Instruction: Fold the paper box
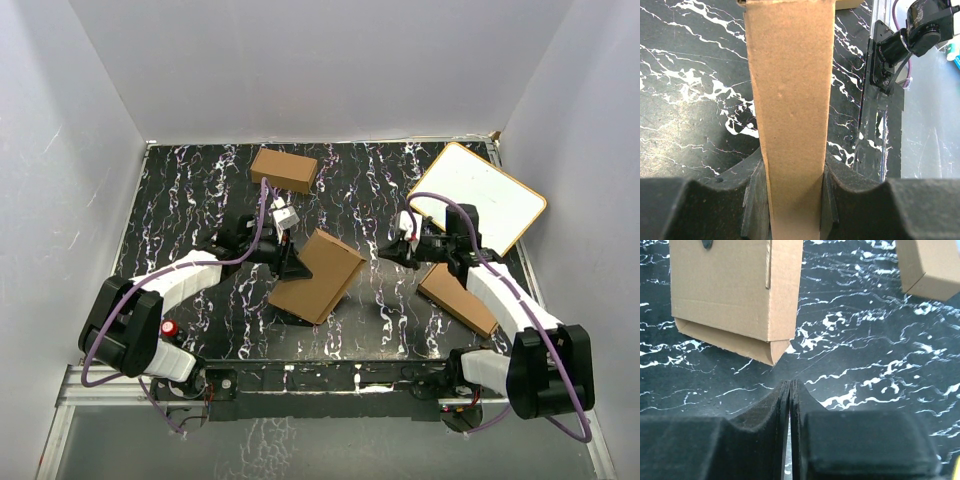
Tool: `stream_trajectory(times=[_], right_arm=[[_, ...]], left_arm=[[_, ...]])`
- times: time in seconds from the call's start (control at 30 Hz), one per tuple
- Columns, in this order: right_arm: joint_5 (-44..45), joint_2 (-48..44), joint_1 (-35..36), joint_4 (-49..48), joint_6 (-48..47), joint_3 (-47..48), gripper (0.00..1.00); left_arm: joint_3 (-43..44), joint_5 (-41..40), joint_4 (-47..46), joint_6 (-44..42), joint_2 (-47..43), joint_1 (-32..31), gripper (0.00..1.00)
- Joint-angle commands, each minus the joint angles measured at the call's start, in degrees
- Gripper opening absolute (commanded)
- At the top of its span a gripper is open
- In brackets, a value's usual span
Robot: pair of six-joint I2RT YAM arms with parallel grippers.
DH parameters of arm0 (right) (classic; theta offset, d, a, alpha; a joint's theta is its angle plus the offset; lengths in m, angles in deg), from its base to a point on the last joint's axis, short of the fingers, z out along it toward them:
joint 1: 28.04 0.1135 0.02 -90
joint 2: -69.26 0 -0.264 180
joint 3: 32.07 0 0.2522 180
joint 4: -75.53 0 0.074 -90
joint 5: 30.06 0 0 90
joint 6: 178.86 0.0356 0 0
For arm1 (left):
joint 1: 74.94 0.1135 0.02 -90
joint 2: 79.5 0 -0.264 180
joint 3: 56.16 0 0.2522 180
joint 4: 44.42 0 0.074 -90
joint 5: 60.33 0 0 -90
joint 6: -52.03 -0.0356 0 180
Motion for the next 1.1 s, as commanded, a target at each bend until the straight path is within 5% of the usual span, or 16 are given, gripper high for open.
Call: stream_trajectory(times=[0.0,0.63,0.9,1.07], right_arm=[[0.22,4.21,0.68,-3.15,4.88,-0.41,0.08],[16.93,7.58,17.0,-9.2,0.38,2.37,0.08],[16.62,7.19,17.44,-15.61,11.88,3.05,0.08],[15.79,6.76,15.79,-13.95,9.86,1.56,0.08]], left_arm=[[-0.43,-2.71,-0.07,-4.29,-0.56,-0.6,0.0],[0.95,0.09,-1.49,-1.45,2.09,-0.61,0.0],[1.39,0.06,-4.47,1.03,4.49,-2.28,0.0],[1.92,-1.51,-3.86,1.87,4.86,-2.25,0.0]])
